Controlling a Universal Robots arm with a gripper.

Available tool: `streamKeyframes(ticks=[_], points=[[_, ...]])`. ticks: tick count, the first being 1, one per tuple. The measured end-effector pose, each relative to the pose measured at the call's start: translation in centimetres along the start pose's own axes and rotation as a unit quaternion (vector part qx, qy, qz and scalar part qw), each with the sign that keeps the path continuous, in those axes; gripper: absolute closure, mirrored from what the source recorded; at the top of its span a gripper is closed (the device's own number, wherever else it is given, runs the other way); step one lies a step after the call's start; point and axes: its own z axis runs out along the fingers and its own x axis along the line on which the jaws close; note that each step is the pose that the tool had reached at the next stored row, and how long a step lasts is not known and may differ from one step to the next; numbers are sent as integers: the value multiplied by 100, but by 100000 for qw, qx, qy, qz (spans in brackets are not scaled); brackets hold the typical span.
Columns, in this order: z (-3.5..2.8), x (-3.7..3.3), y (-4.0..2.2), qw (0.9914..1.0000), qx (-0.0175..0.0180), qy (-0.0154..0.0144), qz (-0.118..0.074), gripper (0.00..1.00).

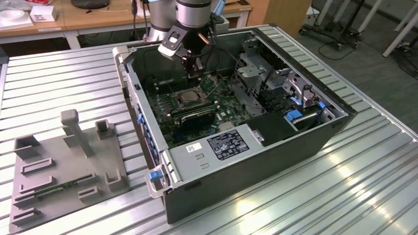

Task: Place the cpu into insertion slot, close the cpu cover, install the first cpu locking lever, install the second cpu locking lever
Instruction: 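Close the cpu cover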

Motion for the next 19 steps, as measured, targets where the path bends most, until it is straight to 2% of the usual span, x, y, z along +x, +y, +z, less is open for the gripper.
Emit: streamKeyframes(ticks=[3, 12, 19], points=[[-34, 0, 1, 100000, 3, -4, -3, 89], [-37, 0, 4, 100000, 3, -1, -11, 89], [-36, 1, 57, 100000, 6, -4, -2, 89]])
